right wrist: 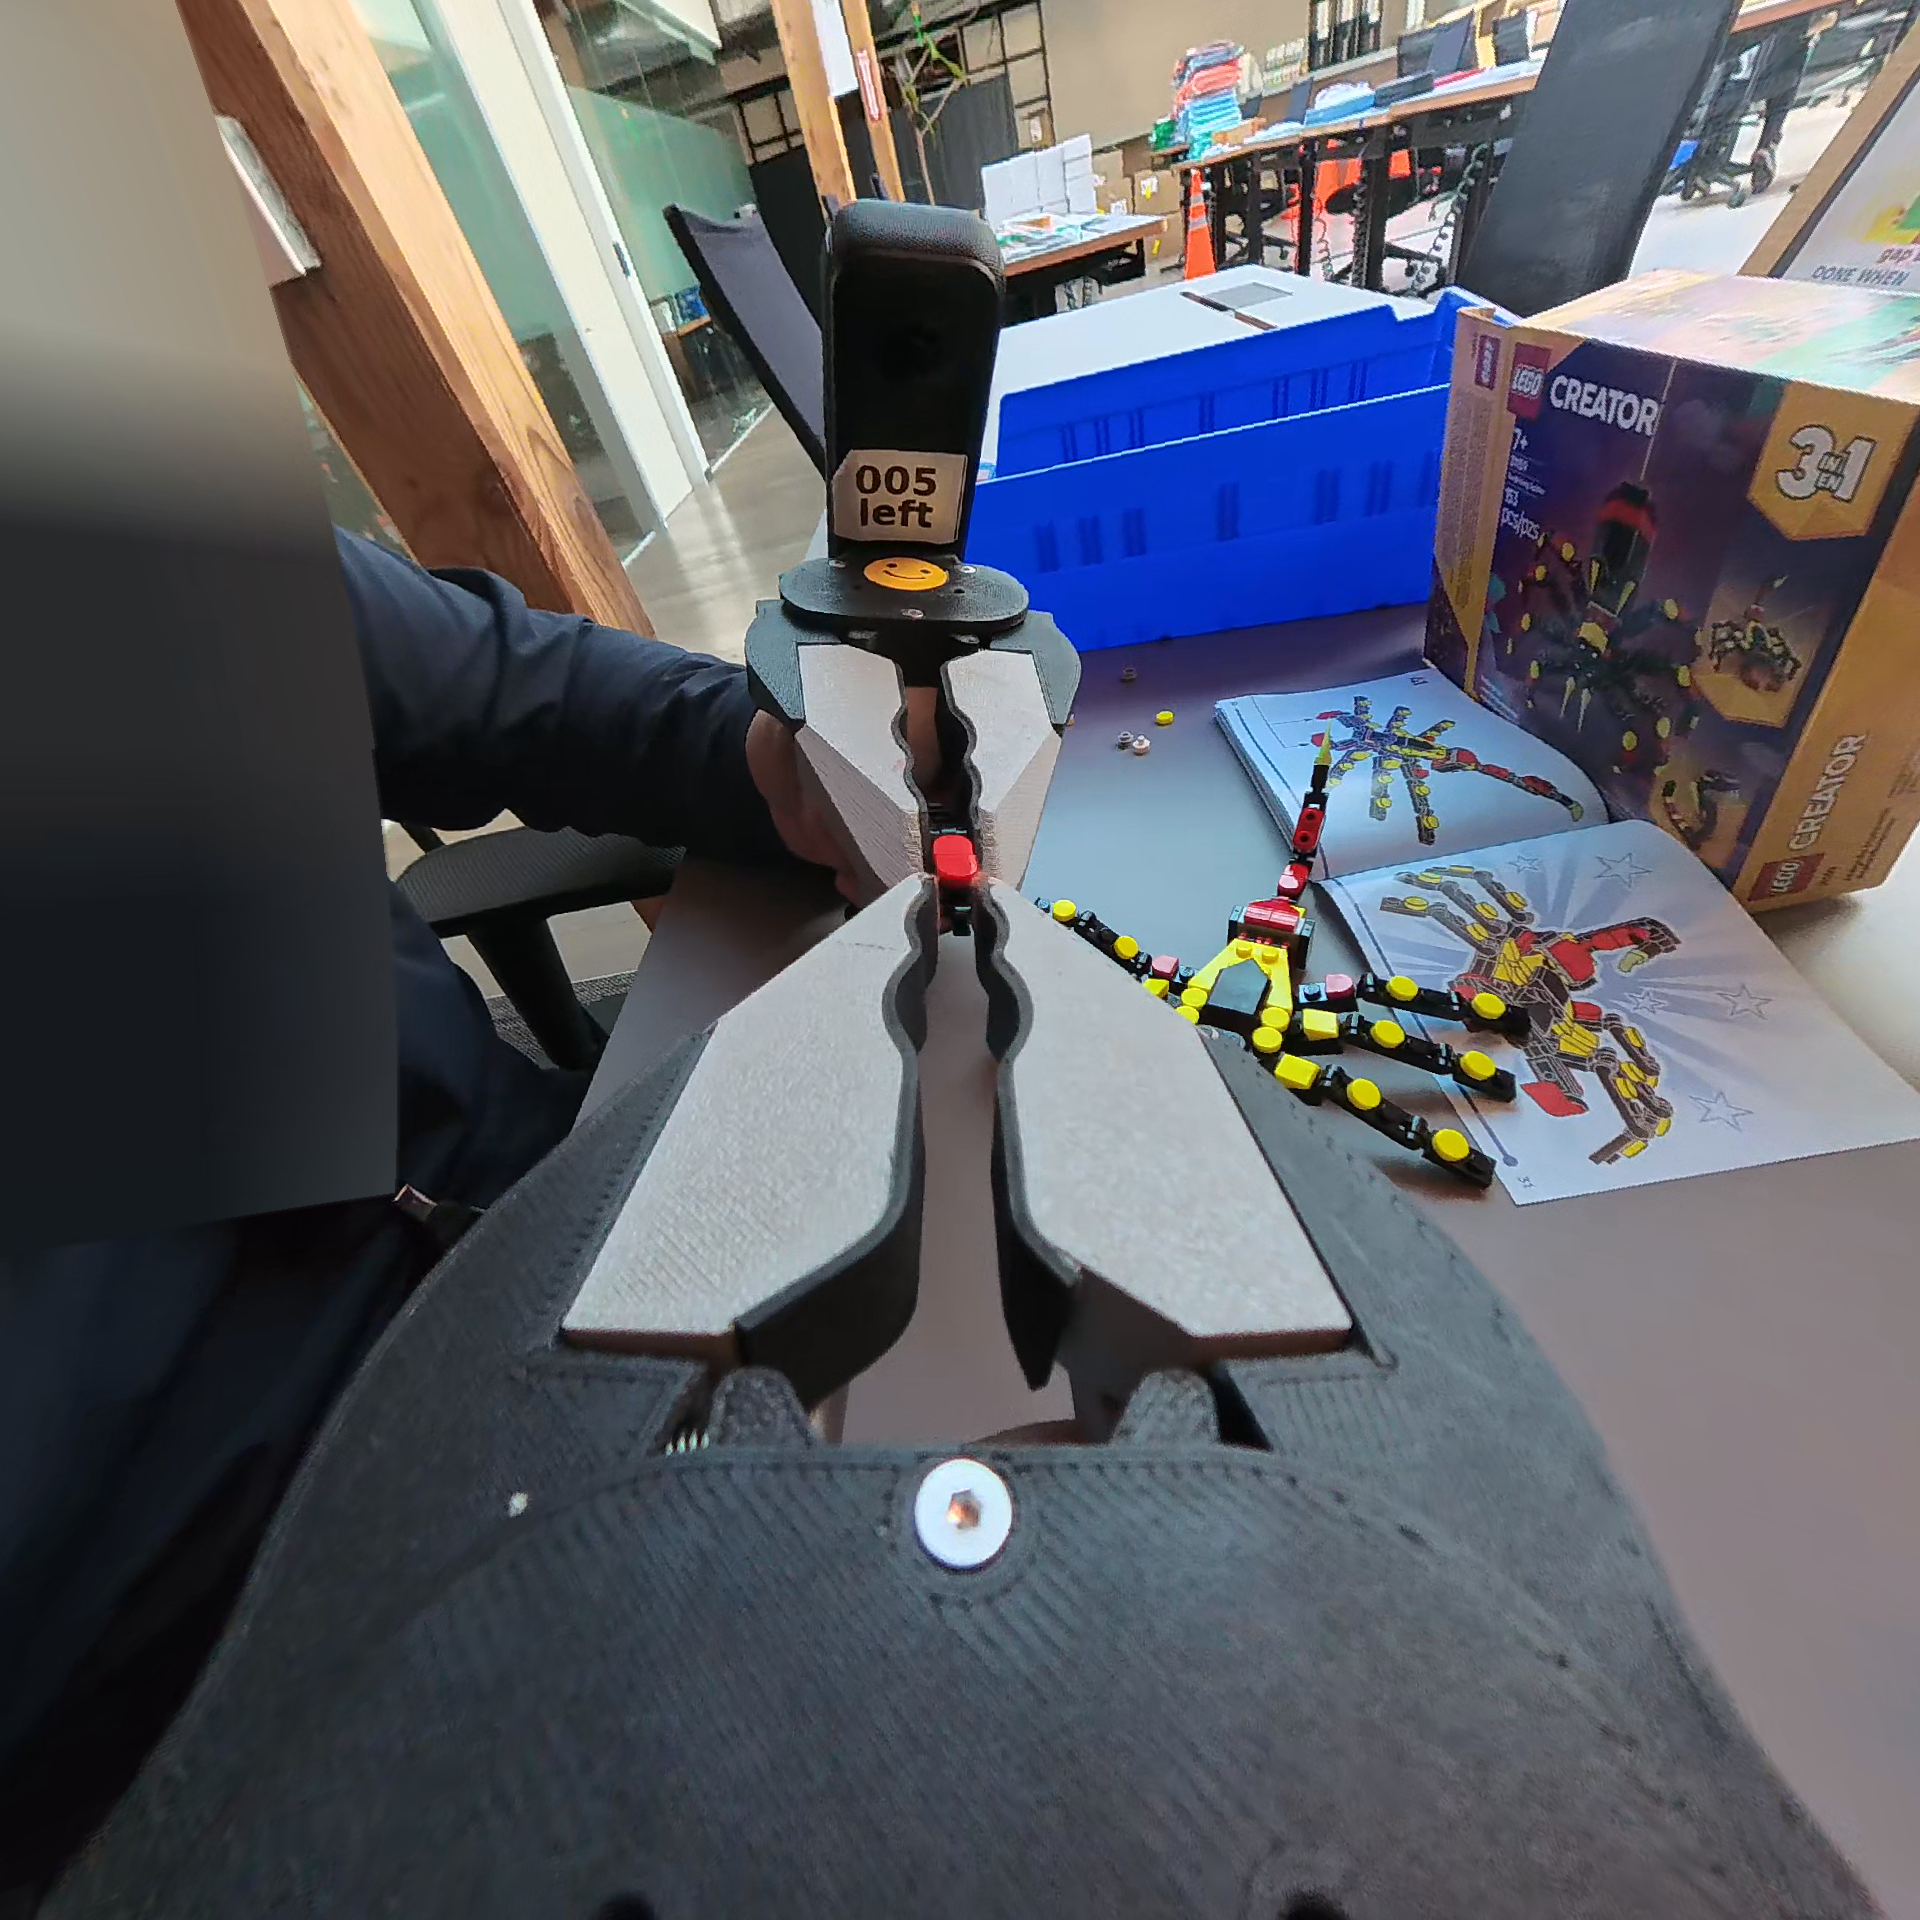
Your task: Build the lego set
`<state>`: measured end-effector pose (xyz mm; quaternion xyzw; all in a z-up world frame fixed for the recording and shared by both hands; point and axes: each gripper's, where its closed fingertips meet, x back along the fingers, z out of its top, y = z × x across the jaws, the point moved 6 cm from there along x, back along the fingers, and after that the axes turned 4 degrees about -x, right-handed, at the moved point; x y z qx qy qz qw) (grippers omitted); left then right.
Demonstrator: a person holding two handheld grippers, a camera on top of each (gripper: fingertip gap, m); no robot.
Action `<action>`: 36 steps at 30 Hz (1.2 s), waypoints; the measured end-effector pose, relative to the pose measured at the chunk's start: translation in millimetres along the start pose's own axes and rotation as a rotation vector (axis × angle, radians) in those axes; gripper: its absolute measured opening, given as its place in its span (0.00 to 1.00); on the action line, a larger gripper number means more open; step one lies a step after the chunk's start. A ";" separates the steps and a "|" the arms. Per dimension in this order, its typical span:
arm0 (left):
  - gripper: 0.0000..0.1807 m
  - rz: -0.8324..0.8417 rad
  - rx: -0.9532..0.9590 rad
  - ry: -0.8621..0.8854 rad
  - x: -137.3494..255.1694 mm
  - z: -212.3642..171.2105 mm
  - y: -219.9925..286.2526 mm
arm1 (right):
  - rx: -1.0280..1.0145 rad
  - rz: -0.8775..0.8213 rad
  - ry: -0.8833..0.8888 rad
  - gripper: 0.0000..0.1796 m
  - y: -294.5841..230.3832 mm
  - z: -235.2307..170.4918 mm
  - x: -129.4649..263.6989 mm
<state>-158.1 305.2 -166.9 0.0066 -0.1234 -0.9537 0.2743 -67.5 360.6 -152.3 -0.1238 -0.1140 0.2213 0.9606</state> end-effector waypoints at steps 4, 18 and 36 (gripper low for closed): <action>0.02 0.004 0.007 0.001 0.4 -0.2 -1.4 | -0.003 -0.001 0.003 0.03 0.3 0.2 -0.6; 0.02 0.000 -0.003 -0.014 -2.2 -2.9 0.0 | 0.037 -0.027 -0.015 0.03 -0.4 -1.8 -5.4; 0.03 0.124 -0.111 0.111 3.3 11.3 1.9 | -0.128 -0.009 0.221 0.02 2.2 9.1 -9.4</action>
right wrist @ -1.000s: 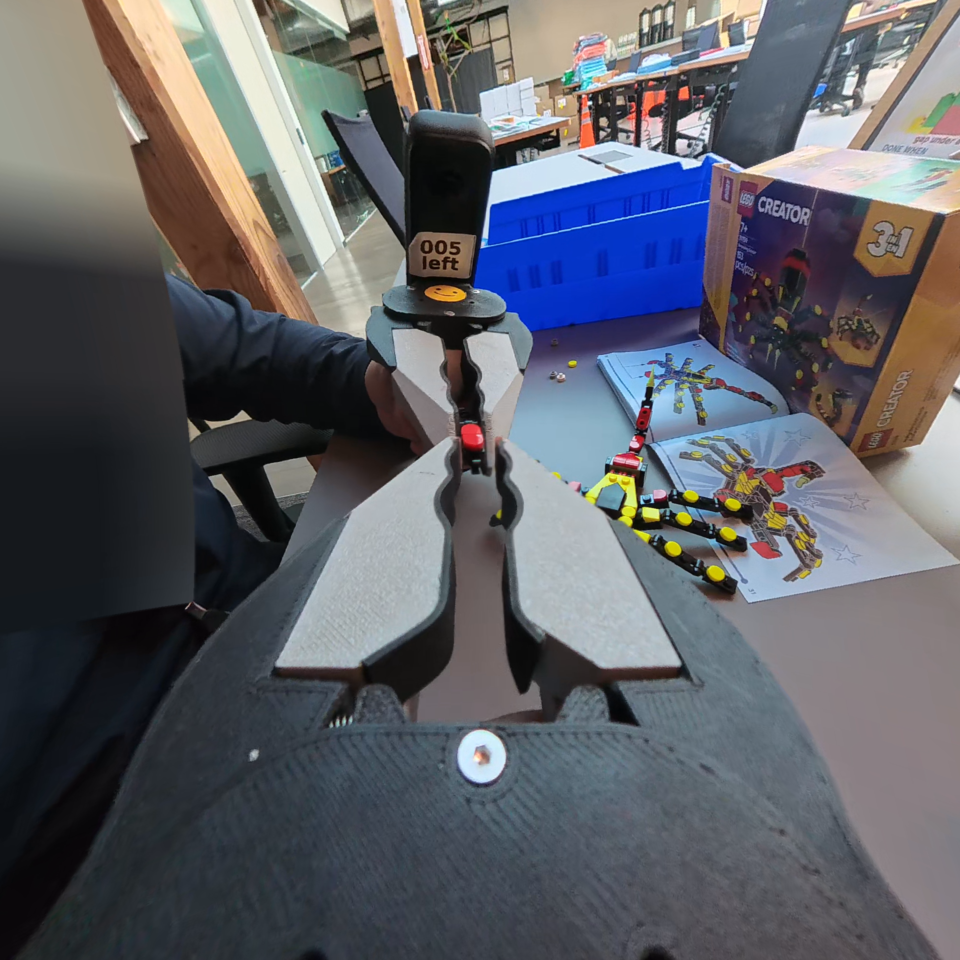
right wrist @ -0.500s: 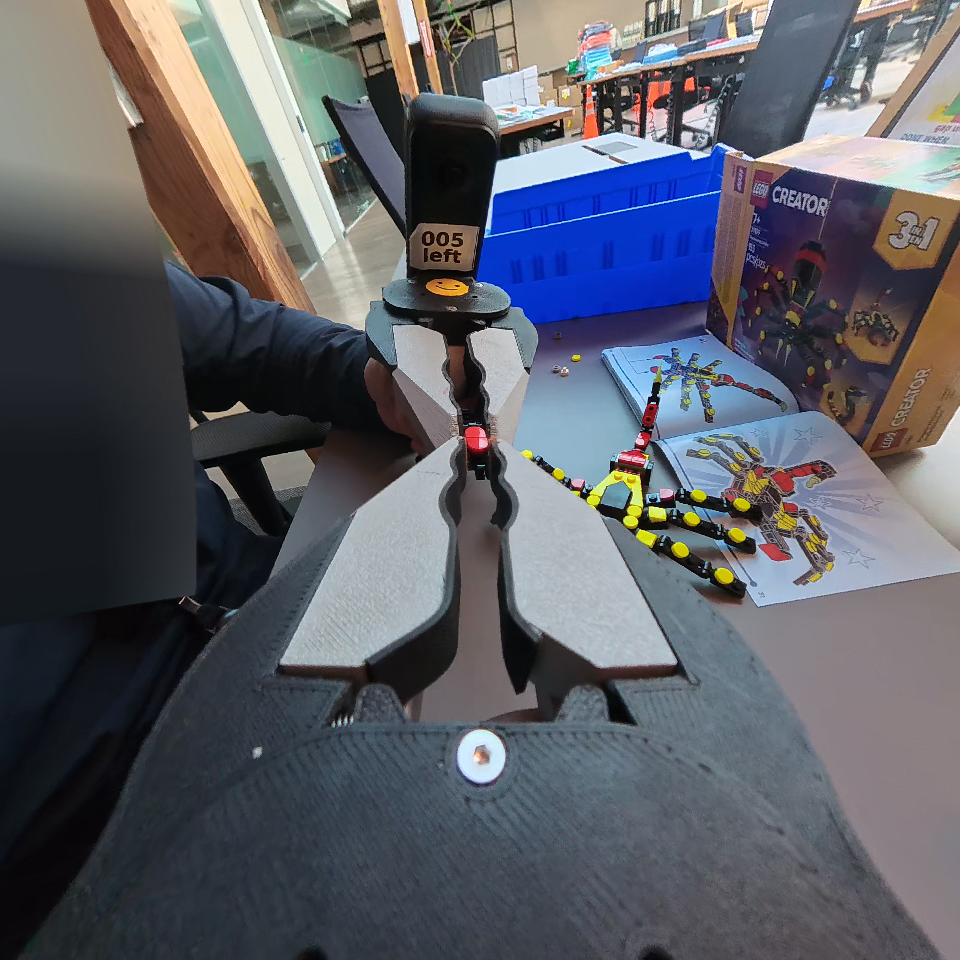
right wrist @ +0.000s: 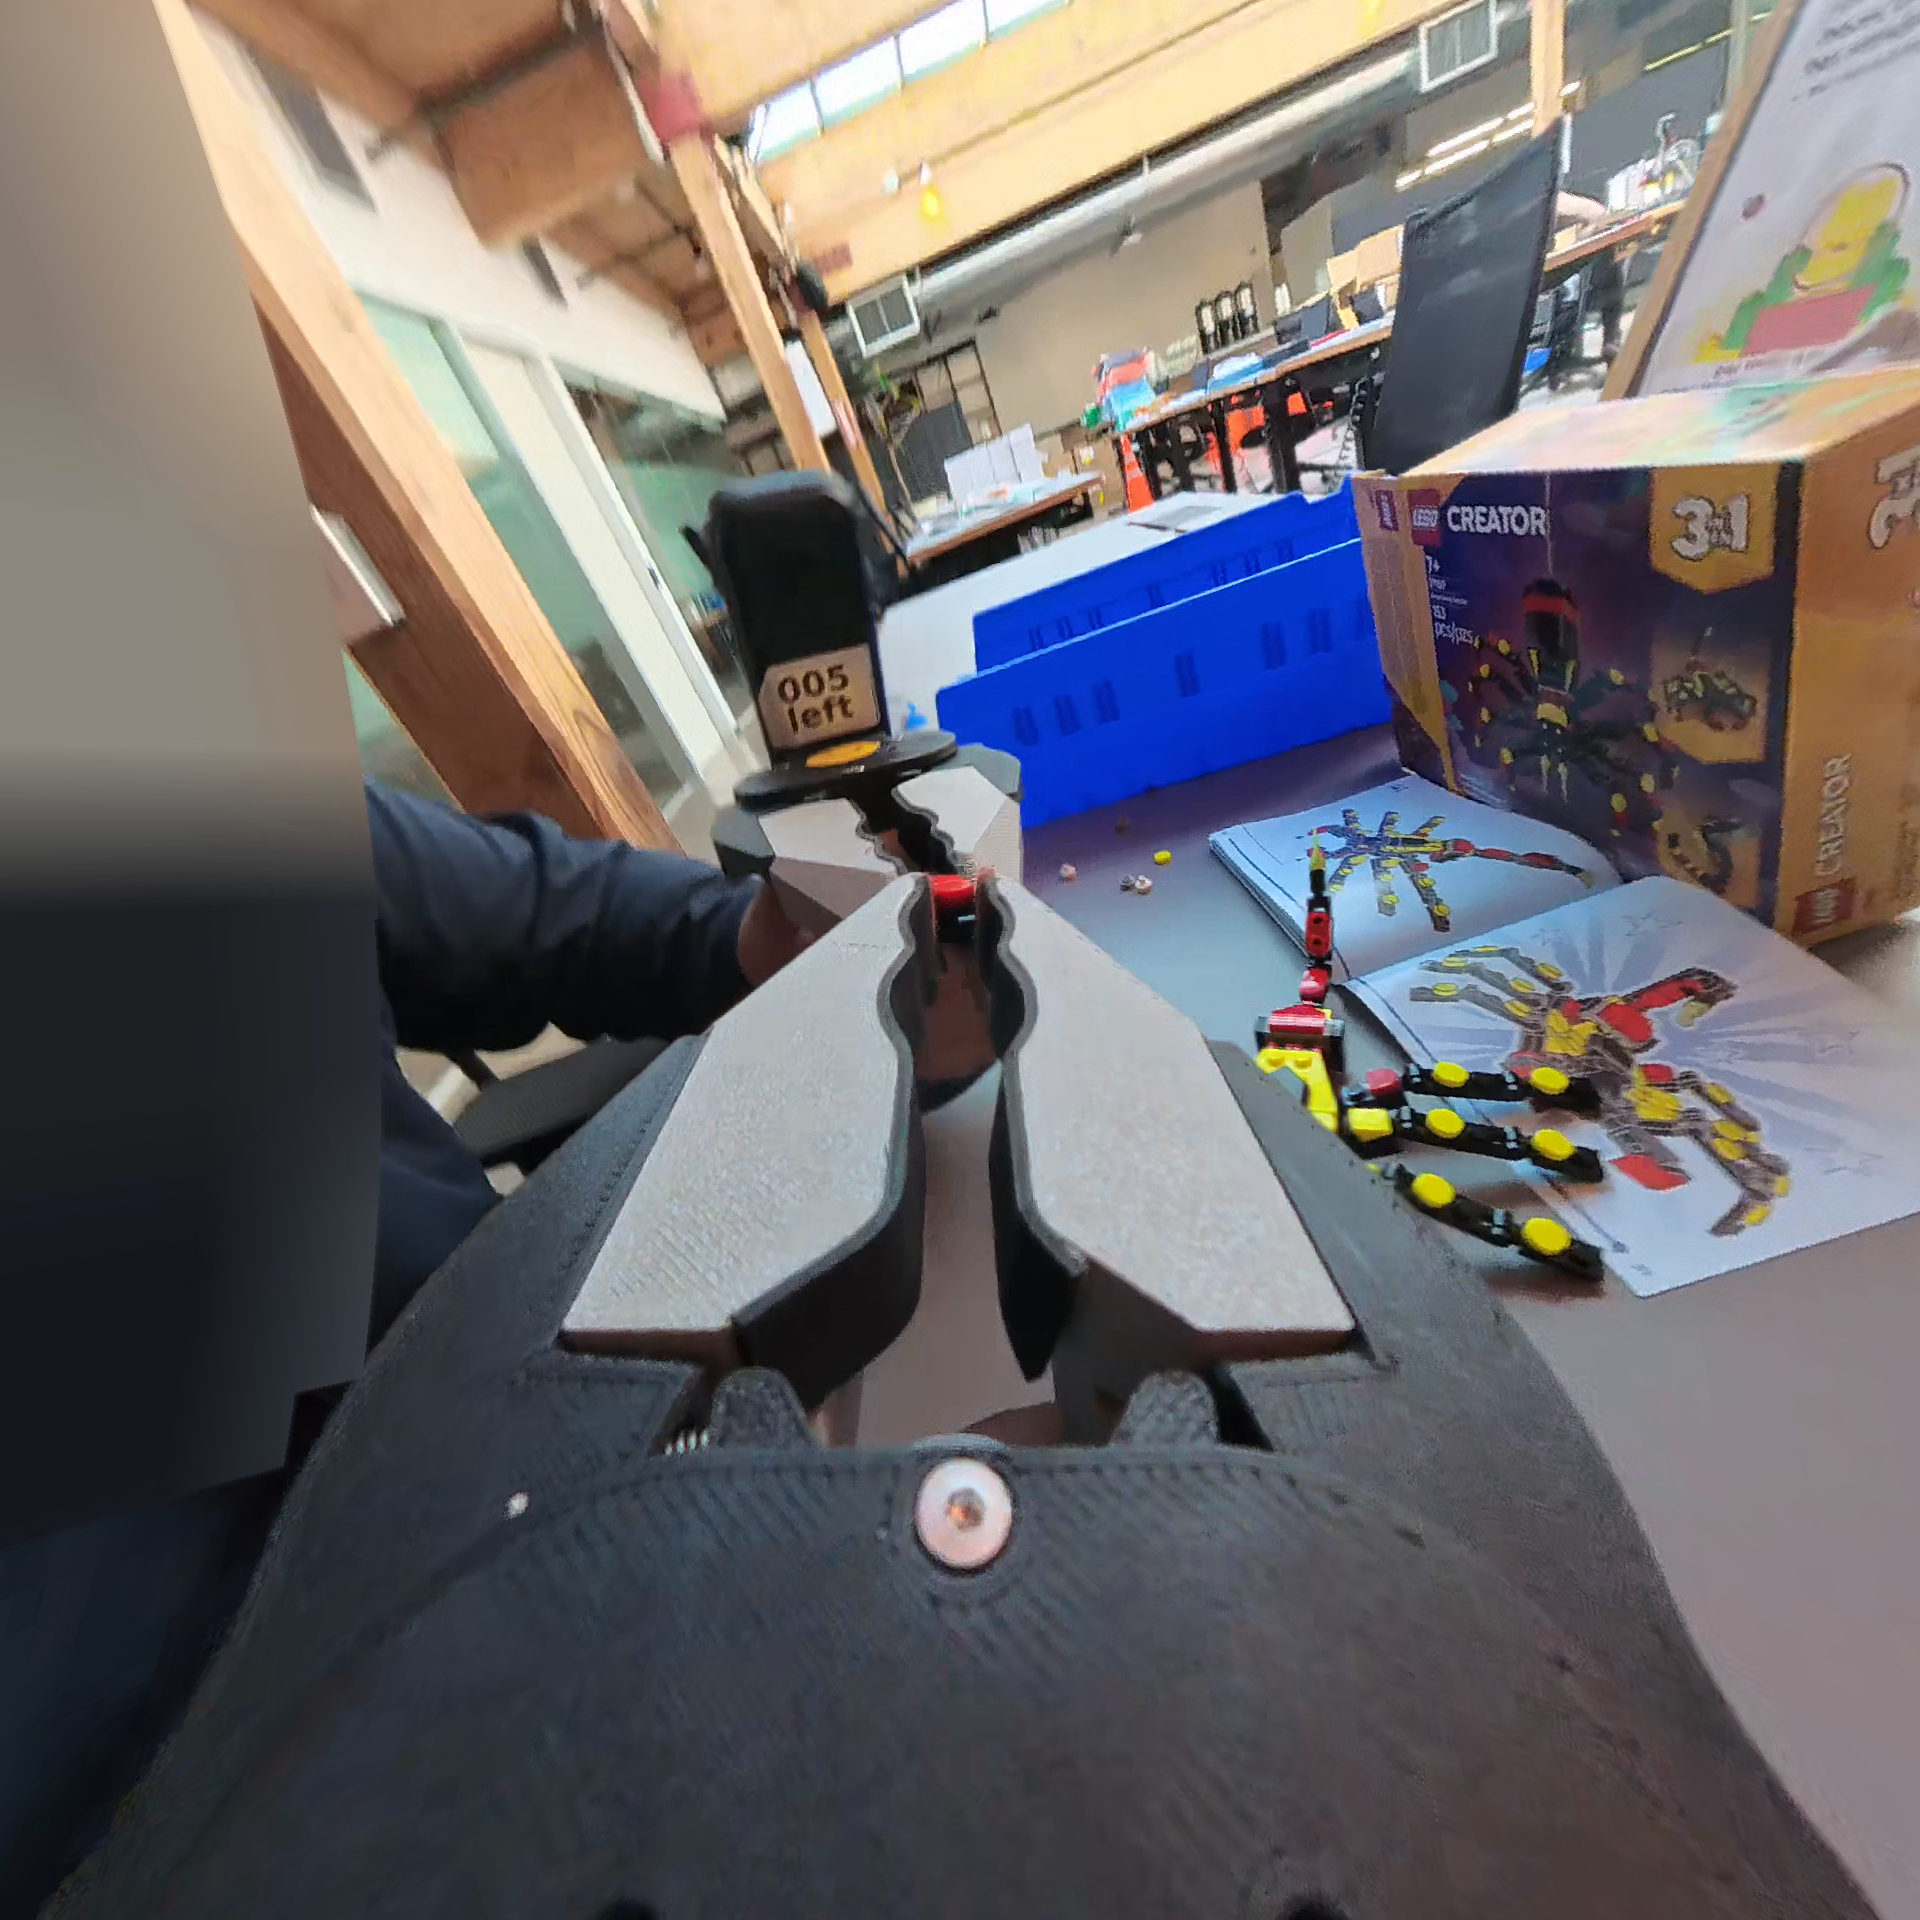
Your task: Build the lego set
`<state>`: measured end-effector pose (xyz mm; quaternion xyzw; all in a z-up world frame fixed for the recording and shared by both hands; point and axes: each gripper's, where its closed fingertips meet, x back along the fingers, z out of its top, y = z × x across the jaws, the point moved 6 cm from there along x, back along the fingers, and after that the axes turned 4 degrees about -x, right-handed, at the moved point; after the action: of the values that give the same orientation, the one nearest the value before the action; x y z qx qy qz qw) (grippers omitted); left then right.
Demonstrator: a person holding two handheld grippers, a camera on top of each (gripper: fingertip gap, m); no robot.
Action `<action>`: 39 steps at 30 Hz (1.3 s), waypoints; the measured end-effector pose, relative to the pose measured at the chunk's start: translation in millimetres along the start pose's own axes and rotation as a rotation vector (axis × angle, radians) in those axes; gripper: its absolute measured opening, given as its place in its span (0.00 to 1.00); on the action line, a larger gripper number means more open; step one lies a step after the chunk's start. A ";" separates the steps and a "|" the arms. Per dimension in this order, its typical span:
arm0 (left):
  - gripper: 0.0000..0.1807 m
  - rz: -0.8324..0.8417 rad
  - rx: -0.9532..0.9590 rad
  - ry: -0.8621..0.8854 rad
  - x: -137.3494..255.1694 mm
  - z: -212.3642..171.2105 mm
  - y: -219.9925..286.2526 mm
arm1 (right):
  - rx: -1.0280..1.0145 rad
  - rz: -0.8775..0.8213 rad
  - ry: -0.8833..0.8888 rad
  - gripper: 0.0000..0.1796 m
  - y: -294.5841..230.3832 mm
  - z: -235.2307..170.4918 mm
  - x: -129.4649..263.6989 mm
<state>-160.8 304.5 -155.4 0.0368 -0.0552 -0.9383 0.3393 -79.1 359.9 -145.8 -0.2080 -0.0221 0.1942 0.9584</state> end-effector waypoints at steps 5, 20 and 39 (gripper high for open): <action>0.03 0.089 -0.040 0.007 1.3 -0.5 -6.4 | -0.210 0.028 0.120 0.02 10.2 -3.6 -4.4; 0.03 -0.200 0.267 -0.091 -2.9 -15.4 0.7 | 0.051 0.136 -0.205 0.02 1.4 -11.2 6.6; 0.02 0.000 -0.053 -0.249 -2.8 -22.9 -2.5 | 0.179 -0.037 -0.286 0.03 6.9 -18.9 1.7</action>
<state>-157.8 306.4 -178.3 -0.0888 -0.0720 -0.9368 0.3307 -77.7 358.9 -165.9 -0.0916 -0.1448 0.2051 0.9636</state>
